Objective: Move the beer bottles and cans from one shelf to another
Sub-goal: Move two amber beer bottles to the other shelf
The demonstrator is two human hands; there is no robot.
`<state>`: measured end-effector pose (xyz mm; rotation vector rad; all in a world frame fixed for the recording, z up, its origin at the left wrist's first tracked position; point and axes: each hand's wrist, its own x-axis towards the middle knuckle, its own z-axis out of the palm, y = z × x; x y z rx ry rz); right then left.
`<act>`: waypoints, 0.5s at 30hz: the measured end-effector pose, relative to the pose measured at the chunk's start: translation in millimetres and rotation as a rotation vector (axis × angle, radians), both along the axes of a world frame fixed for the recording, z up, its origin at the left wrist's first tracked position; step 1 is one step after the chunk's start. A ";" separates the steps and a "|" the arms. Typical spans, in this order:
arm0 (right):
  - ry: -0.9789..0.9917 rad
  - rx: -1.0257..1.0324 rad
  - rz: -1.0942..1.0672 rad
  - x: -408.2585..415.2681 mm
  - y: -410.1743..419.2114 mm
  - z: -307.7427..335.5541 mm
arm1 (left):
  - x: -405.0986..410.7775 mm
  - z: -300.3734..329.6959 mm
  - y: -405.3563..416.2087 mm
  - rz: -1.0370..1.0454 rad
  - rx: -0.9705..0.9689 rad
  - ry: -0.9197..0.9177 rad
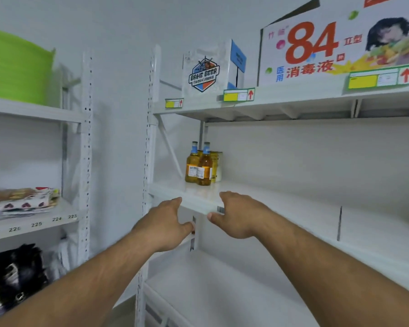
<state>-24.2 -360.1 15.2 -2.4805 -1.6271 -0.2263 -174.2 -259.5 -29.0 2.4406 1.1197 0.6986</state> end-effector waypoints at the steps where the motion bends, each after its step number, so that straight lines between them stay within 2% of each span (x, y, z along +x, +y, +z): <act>1: -0.008 -0.002 -0.007 -2.0 7.1 0.9 | -1.9 1.3 5.2 -0.001 0.005 -0.006; 7: -0.100 0.004 -0.017 1.9 49.6 3.5 | 4.4 7.5 40.1 0.012 0.057 0.011; 15: -0.133 0.029 0.002 47.9 113.9 2.6 | 51.0 23.3 92.3 0.022 0.119 0.034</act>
